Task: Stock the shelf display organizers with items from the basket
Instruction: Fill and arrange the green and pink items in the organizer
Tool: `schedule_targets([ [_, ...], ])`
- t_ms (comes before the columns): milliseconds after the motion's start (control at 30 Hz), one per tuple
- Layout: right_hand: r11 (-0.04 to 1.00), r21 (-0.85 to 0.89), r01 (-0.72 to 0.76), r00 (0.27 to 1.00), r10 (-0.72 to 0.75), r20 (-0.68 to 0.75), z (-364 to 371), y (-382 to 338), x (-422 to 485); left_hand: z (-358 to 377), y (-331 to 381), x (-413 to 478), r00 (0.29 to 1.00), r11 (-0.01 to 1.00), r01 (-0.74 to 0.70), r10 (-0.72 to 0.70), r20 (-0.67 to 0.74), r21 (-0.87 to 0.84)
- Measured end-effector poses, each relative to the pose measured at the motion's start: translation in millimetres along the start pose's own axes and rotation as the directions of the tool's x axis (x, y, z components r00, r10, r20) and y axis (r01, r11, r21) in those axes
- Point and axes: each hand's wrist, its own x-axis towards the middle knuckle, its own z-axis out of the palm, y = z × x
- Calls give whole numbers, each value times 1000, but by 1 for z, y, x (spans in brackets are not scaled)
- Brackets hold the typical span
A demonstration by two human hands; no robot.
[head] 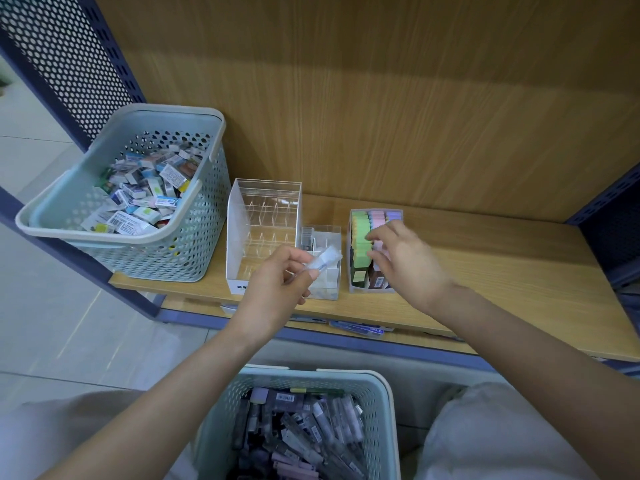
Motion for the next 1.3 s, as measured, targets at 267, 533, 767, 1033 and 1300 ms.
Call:
schedule_targets([
  [267, 788, 616, 6, 979, -129, 155, -7, -60, -28, -5, -13, -14, 993, 992, -113, 114, -15, 61],
  [533, 843, 534, 57, 937, -230, 264, -8, -61, -37, 13, -24, -21, 980, 979, -164, 148, -134, -118],
  [767, 924, 380, -46, 991, -7, 136, -4, -40, -13, 14, -66, 3, 936, 858, -331, 350, 24, 392],
  [1033, 927, 369, -74, 992, 105, -65, 12, -34, 57, 23, -110, 33, 879, 482, -455, 379, 290, 749],
  [1300, 942, 334, -37, 999, 48, -25, 57, -42, 96, 20, -120, 27, 871, 415, -454, 392, 295, 789],
])
